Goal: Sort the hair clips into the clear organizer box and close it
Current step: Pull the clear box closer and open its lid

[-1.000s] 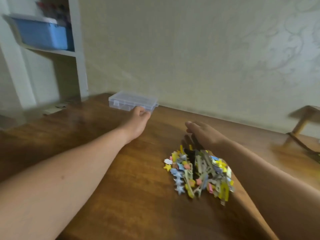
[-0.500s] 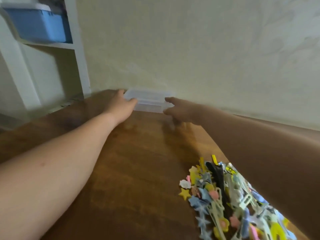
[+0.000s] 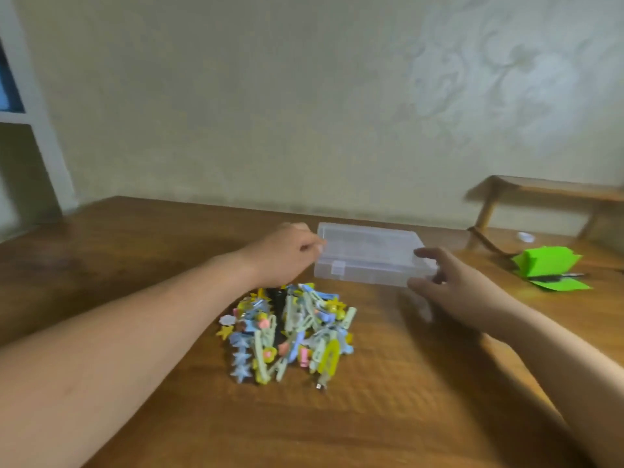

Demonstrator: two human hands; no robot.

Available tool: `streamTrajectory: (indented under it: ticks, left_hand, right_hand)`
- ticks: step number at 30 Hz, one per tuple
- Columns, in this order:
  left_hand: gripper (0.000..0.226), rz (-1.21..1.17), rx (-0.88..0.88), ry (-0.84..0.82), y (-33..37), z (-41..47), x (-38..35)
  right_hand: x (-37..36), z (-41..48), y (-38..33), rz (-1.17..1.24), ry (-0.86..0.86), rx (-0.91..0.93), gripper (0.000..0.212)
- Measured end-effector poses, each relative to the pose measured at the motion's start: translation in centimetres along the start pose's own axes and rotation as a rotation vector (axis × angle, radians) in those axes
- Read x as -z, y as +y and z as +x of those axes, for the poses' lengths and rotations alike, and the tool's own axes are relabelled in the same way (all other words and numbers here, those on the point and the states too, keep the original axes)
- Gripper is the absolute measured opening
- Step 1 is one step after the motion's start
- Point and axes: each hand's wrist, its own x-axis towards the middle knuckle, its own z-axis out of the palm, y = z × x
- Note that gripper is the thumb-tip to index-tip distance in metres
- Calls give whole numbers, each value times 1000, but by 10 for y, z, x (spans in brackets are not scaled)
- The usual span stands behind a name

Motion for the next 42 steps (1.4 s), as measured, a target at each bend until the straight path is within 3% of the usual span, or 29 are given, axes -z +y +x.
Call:
streamTrajectory:
  ticks: [4, 8, 11, 15, 22, 24, 27, 30, 33, 38, 42]
  left_hand:
    - [45, 123, -23, 20, 20, -8, 5]
    - [72, 128, 37, -76, 49, 2, 7]
    - [105, 175, 62, -261, 75, 18, -1]
    - [97, 257, 58, -281, 81, 29, -10]
    - [95, 221, 61, -352, 75, 45, 12]
    - [96, 148, 74, -326, 71, 58, 23]
    - [105, -44, 130, -83, 60, 78, 39]
    - [90, -285, 205, 162, 44, 97, 35]
    - [83, -388, 321, 302, 23, 119, 16]
    - [45, -341, 433, 110, -12, 139, -26]
    - [44, -243, 516, 18, -24, 134, -37]
  right_hand:
    - [3, -11, 21, 85, 49, 16, 101]
    - [-6, -4, 19, 72, 57, 16, 125]
    - [-11, -2, 11, 6, 76, 16, 117]
    - [-14, -3, 8, -113, 129, 33, 106]
    - [-15, -6, 5, -90, 167, 30, 113]
    - [-14, -7, 5, -68, 174, 37, 111]
    - [-13, -8, 7, -67, 174, 69, 84]
    - [-11, -7, 8, -131, 144, 77, 49]
    - [-10, -5, 8, -160, 136, 100, 39]
    - [-11, -1, 9, -157, 108, 106, 38]
    - [-10, 0, 8, -181, 84, 89, 40]
